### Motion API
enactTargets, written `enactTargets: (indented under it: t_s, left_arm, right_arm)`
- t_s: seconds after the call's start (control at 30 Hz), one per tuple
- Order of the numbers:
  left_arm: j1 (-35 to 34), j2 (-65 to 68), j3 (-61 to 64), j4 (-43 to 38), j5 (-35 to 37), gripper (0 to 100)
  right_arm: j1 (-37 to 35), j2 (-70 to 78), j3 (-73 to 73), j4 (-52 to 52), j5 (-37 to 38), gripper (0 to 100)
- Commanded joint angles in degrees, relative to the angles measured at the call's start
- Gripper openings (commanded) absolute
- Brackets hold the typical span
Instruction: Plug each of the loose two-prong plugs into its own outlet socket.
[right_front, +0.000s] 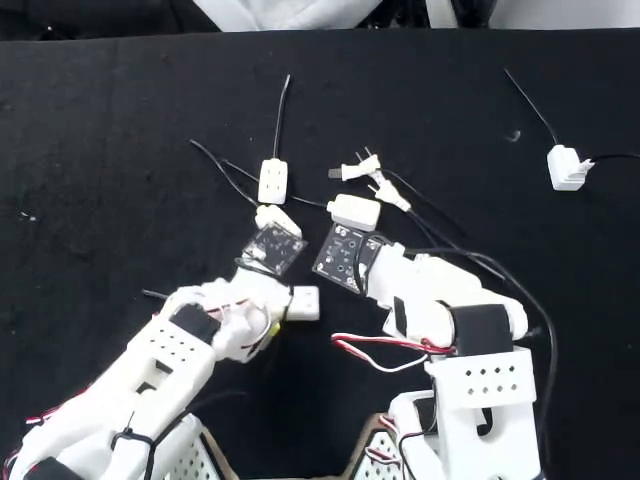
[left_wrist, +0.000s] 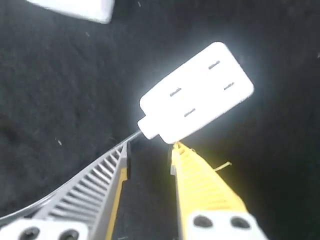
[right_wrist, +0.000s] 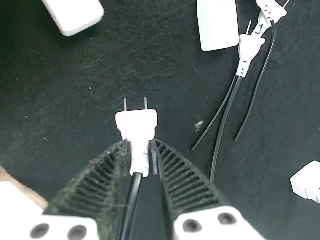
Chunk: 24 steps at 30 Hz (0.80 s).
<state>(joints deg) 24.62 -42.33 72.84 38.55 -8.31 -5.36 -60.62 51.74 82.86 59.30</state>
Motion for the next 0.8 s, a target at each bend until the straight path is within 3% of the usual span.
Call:
enactTargets:
  t_s: [0.0,0.1,0.4,0.6,0.7,0.77]
  left_arm:
    - [0.0,-0.7,-3.5,0.1,1.2,15]
    - [-0.5,-0.8,-5.0,4.7,1.1,15]
    - [-2.8,-0.8,-21.1,29.5,1.0,15]
    - [-20.5,-0.6,-22.3,28.4,-1.5,15]
    - [-29.8,-0.7,-18.0,22.4,-6.7,15]
    - [-35.0,-0.7,-14.6,17.8,-4.7,15]
  right_arm:
    - [0.4,-1.4,-2.8,0.2,0.5,1.1]
    - [-1.4,-1.0,-2.9,-0.2,0.5,1.1]
    - [-7.8,5.1,-5.3,-0.4,-1.5,1.1]
    - [-14.0,10.6,-9.5,-0.4,-1.8,1.1]
    - [-16.2,15.2,-10.9,0.2,-1.8,1.1]
    - [-16.4,18.9,-12.2,0.2,-1.6,1.1]
